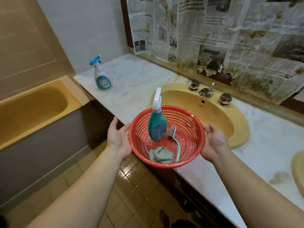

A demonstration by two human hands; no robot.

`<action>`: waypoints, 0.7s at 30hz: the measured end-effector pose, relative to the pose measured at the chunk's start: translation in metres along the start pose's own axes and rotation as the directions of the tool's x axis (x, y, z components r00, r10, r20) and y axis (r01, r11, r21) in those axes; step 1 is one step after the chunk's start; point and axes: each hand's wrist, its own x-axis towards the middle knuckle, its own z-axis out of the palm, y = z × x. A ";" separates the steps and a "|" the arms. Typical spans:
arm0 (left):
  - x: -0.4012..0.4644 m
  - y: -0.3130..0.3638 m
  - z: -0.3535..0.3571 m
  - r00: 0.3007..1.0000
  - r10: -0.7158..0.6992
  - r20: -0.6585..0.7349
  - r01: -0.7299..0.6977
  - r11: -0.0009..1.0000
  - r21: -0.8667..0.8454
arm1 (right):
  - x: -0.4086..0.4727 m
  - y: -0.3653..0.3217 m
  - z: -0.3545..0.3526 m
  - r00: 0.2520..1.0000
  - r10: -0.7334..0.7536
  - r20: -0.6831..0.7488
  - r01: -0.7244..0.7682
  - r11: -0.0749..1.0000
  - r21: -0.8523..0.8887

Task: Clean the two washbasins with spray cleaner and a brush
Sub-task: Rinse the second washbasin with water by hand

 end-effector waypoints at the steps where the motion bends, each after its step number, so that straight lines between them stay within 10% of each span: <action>1: 0.010 0.010 -0.001 1.000 0.000 0.002 0.000 1.000 0.003 | 0.011 0.002 0.010 1.000 -0.010 -0.002 0.010 1.000 0.007; 21: 0.230 0.197 0.065 0.987 0.065 -0.145 -0.049 0.993 0.111 | 0.253 -0.038 0.200 0.999 -0.039 -0.037 0.038 0.999 -0.022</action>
